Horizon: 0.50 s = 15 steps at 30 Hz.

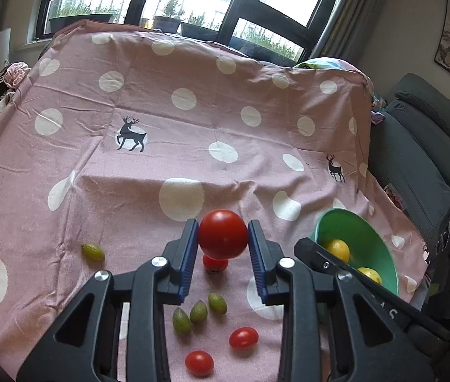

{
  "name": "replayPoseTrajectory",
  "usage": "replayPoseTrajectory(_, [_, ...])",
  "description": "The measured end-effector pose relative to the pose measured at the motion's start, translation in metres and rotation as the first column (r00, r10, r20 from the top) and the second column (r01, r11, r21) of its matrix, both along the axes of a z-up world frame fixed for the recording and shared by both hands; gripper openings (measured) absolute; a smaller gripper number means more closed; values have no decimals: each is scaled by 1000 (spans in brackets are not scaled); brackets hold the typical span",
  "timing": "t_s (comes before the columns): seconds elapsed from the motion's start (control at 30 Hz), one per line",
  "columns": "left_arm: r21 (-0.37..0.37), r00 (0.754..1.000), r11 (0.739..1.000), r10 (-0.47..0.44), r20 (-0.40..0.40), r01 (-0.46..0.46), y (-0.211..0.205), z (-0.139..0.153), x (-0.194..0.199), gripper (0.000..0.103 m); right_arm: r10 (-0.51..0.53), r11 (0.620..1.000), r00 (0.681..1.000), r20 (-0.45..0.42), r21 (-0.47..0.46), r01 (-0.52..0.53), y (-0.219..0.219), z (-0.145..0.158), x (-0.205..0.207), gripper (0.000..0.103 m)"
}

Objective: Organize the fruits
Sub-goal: 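Lift the cherry tomato with the right gripper and carry it over the bowl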

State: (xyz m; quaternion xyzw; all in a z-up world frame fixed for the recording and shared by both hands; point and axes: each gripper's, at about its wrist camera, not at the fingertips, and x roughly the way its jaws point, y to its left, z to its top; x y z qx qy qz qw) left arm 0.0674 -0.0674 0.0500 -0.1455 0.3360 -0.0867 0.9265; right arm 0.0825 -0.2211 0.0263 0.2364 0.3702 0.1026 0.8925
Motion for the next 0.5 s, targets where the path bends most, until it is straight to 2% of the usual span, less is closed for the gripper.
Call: replayPoseTrajectory(0.5, [3,986,987,-161,39,161,-49,6,-9,31,-159,987,987,34,36,158,-52,8,-20,35])
